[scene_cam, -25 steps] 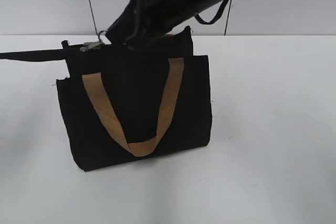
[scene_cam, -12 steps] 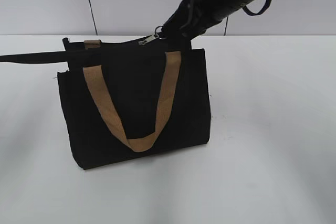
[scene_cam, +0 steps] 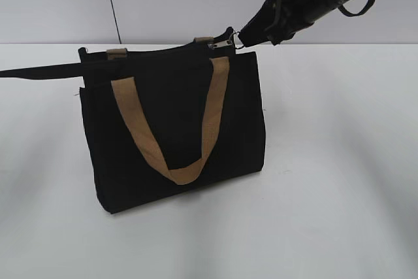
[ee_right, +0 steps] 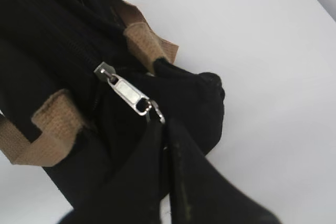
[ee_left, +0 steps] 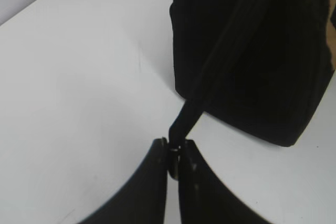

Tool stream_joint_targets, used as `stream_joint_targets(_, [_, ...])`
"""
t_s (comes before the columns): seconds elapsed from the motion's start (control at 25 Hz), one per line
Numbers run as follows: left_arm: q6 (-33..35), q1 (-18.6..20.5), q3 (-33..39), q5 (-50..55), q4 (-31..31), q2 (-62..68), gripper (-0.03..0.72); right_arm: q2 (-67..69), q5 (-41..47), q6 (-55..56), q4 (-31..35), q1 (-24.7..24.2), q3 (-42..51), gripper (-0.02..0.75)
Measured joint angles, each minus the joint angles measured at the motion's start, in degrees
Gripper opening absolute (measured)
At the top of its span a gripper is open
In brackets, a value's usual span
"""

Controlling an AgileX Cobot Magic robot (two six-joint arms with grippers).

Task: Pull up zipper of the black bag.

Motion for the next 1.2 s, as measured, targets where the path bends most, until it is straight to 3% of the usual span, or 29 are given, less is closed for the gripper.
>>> stream_joint_targets(0.32, [0.0, -0.07, 0.0, 0.0, -0.17, 0.0, 0.025, -0.05, 2.51, 0.0, 0.21, -0.53, 0.0, 0.006])
stream_joint_targets(0.48, [-0.05, 0.11, 0.0, -0.7, -0.14, 0.0, 0.054, -0.69, 2.14, 0.1, -1.6, -1.49, 0.0, 0.165])
stream_joint_targets(0.6, [-0.05, 0.11, 0.0, -0.83, -0.21, 0.0, 0.166, -2.83, 1.88, 0.23, -2.27, -1.81, 0.0, 0.309])
stream_joint_targets(0.8, [-1.23, 0.17, 0.0, -1.18, -3.95, 0.0, 0.447, -7.29, 1.88, 1.89, -2.27, -1.81, 0.0, 0.352])
stream_joint_targets(1.0, [-9.35, 0.17, 0.0, -1.91, -3.86, 0.0, 0.514, -10.91, 1.88, 7.8, -6.85, -1.81, 0.0, 0.358])
stream_joint_targets(1.2, [-26.0, 0.17, -0.19, -5.38, 0.21, 0.0, 0.519, -13.25, 2.06, 25.43, -20.26, -1.81, 0.0, 0.359])
